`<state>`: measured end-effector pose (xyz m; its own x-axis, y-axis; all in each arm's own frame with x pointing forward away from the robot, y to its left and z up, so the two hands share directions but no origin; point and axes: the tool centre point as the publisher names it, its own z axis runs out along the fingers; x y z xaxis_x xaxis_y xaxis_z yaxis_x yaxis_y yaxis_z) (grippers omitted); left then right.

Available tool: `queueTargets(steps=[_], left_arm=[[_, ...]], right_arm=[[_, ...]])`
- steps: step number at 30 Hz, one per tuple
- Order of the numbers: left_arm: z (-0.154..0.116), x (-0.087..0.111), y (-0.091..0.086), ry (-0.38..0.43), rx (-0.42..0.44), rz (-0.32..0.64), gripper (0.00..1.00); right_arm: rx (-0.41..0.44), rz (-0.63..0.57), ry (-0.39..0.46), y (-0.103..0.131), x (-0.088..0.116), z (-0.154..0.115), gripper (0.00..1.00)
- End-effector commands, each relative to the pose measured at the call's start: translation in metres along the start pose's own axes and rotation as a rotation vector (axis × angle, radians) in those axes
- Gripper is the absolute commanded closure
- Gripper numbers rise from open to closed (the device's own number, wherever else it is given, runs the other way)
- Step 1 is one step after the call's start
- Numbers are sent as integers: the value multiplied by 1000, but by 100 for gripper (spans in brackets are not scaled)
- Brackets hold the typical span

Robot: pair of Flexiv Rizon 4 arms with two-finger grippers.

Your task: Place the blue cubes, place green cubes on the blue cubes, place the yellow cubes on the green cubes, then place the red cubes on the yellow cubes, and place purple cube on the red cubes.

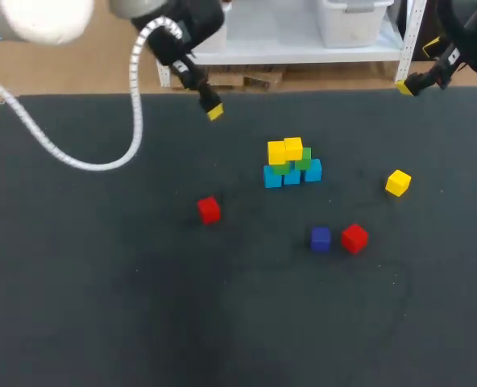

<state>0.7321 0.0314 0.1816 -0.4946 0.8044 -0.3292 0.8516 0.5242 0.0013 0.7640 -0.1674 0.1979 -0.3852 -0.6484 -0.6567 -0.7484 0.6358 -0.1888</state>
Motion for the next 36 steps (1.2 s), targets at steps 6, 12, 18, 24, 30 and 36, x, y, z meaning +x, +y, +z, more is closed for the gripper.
queueTargets(steps=[6, 12, 18, 24, 30, 36], left_arm=[[-21, 79, 6, -650, -208, -134, 0], [-13, 93, 10, -682, -238, -181, 0], [-7, 89, 14, -729, -244, -205, 0], [-5, 78, 22, -752, -253, -208, 0], [-14, 70, 34, -770, -268, -215, 0], [-30, 59, 38, -785, -282, -201, 0]], right_arm=[[0, 0, 0, 0, 0, 0, 0], [0, 0, 0, 0, 0, 0, 0], [0, 0, 0, 0, 0, 0, 0], [0, 0, 0, 0, 0, 0, 0], [0, 0, 0, 0, 0, 0, 0], [0, 0, 0, 0, 0, 0, 0]])
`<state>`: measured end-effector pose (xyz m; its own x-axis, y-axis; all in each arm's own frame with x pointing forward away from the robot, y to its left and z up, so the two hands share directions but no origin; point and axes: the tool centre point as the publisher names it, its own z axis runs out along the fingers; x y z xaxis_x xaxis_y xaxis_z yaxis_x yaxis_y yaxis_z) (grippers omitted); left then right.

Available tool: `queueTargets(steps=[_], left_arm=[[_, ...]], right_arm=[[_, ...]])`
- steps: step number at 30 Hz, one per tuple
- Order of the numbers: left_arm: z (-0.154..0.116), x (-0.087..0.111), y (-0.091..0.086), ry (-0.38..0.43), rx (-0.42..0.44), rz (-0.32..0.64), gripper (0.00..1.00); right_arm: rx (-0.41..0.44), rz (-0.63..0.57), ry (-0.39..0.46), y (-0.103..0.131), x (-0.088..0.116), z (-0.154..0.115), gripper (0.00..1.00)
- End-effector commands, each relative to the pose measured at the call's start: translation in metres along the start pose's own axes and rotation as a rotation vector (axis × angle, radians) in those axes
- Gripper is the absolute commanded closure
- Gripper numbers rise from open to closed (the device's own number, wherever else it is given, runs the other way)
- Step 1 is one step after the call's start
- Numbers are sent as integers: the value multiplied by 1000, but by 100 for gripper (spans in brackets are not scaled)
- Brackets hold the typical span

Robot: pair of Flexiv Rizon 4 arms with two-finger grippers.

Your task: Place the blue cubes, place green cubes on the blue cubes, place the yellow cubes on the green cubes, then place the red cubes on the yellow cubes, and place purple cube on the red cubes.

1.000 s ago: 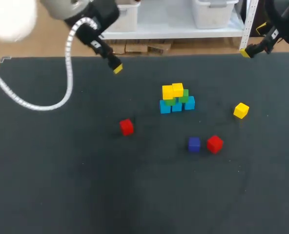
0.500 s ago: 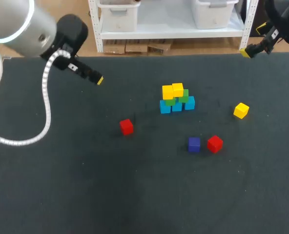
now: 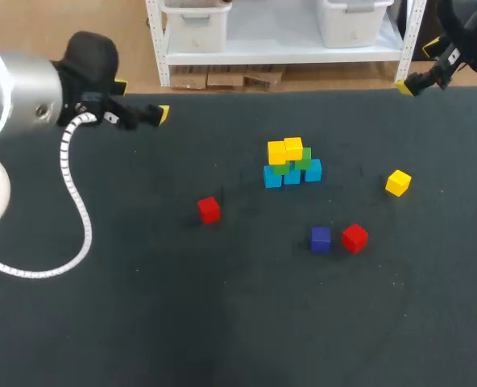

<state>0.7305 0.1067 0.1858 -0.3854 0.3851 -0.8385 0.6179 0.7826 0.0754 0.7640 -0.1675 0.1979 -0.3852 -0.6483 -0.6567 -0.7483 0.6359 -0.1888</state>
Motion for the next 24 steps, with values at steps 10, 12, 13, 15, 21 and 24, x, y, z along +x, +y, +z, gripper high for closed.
queueTargets(steps=[10, 12, 13, 15, 21, 24], left_arm=[[-5, -9, -2, -146, 27, 17, 0], [-5, -9, -2, -146, 27, 17, 0], [-5, -9, -2, -146, 27, 17, 0], [-5, -9, -2, -146, 27, 17, 0], [-5, -9, -2, -146, 27, 17, 0], [-5, -9, -2, -146, 27, 17, 0]], right_arm=[[0, 0, 0, 0, 0, 0, 0], [0, 0, 0, 0, 0, 0, 0], [0, 0, 0, 0, 0, 0, 0], [0, 0, 0, 0, 0, 0, 0], [0, 0, 0, 0, 0, 0, 0], [0, 0, 0, 0, 0, 0, 0]])
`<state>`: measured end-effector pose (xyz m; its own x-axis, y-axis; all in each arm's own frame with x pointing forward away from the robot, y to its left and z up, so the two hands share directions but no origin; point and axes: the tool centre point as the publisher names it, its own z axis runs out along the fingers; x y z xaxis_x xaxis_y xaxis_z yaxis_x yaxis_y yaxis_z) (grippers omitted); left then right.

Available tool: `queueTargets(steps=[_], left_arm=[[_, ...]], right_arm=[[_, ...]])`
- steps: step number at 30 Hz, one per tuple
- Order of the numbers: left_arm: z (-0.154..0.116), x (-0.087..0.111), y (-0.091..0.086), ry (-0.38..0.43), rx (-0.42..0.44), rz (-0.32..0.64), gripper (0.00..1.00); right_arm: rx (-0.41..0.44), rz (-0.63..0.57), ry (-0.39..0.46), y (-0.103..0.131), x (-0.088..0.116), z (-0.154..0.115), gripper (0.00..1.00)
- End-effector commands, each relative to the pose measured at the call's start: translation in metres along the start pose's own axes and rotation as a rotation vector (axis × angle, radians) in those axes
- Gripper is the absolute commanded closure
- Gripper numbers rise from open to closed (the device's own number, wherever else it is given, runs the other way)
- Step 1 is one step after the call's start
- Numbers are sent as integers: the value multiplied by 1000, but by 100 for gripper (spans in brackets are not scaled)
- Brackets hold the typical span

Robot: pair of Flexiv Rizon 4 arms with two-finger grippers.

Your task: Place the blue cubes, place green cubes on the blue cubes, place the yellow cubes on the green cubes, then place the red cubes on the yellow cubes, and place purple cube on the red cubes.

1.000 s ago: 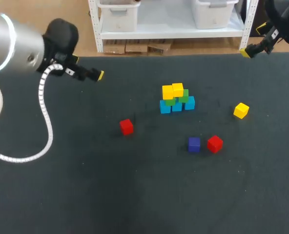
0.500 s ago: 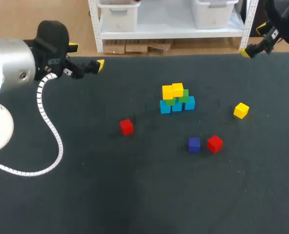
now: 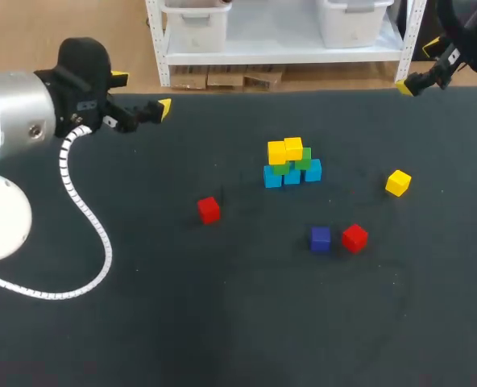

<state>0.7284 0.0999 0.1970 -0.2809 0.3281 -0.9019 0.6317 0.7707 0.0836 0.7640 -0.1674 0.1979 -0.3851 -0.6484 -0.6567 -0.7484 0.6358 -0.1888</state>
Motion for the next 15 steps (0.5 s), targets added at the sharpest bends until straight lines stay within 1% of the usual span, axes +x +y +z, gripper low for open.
queueTargets(steps=[1, 9, 11, 13, 15], left_arm=[[-1, 2, 4, -12, 15, 0, 0], [-1, 2, 4, -12, 15, 0, 0], [-1, 2, 4, -12, 15, 0, 0], [-1, 2, 4, -12, 15, 0, 0], [-1, 2, 4, -12, 15, 0, 0]], right_arm=[[0, 0, 0, 0, 0, 0, 0], [0, 0, 0, 0, 0, 0, 0], [-1, -11, 70, 4, -1, 10, 0], [-35, -2, 65, 8, 0, 17, 0], [-44, -7, 91, 13, 0, 20, 0]])
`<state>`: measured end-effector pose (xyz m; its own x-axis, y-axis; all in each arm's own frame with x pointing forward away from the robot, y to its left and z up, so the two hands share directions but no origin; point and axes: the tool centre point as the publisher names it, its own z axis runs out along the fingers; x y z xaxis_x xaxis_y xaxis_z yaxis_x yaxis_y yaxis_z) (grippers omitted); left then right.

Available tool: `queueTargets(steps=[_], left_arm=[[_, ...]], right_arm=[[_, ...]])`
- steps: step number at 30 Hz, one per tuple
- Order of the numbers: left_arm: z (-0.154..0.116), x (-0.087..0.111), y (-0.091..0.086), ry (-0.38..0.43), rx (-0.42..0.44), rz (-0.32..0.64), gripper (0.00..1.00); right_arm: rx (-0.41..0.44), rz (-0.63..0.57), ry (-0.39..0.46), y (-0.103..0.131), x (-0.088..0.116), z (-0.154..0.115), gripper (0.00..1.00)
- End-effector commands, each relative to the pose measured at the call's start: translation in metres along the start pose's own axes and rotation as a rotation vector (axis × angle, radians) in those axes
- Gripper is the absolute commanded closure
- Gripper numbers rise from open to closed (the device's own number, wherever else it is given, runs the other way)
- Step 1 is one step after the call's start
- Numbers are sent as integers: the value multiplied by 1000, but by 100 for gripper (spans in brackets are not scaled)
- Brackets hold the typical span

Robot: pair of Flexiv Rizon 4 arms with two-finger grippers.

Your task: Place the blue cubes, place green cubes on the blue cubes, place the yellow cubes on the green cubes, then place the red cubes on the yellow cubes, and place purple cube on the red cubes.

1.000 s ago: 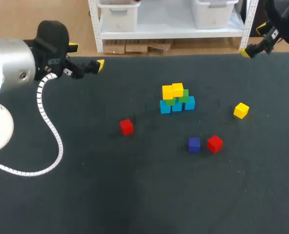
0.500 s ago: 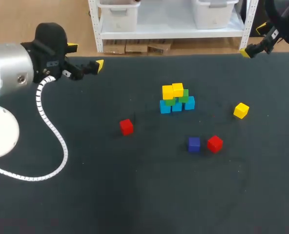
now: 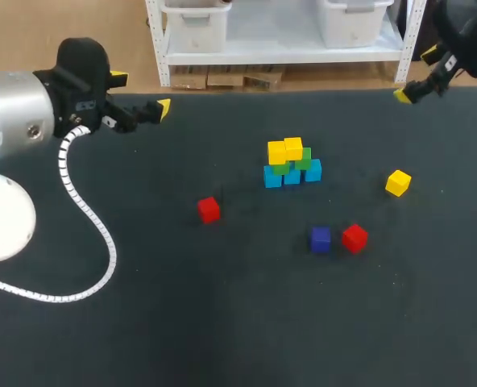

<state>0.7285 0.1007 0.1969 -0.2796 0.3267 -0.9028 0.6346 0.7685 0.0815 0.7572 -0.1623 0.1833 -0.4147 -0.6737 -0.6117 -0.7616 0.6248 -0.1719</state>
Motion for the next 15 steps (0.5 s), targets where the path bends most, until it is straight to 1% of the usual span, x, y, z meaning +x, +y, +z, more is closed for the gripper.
queueTargets(steps=[1, 4, 6, 9, 11, 13, 15], left_arm=[[-1, 2, 3, -10, 11, 1, 0], [-1, 2, 3, -10, 11, 1, 0], [-1, 2, 3, -10, 11, 1, 0], [-1, 2, 3, -10, 11, 1, 0], [-1, 2, 3, -10, 11, 1, 0], [-1, 2, 3, -10, 11, 1, 0], [-1, 2, 3, -10, 11, 1, 0]], right_arm=[[-26, -17, 41, 3, -9, 11, 0], [-45, -75, 113, 12, -8, 15, 0], [-47, -97, 180, 18, -2, 20, 0], [-82, -64, 225, 21, 16, 27, 0], [-111, -41, 270, 25, 31, 33, 0], [-137, -18, 308, 32, 44, 38, 0], [-161, 12, 328, 39, 57, 43, 0]])
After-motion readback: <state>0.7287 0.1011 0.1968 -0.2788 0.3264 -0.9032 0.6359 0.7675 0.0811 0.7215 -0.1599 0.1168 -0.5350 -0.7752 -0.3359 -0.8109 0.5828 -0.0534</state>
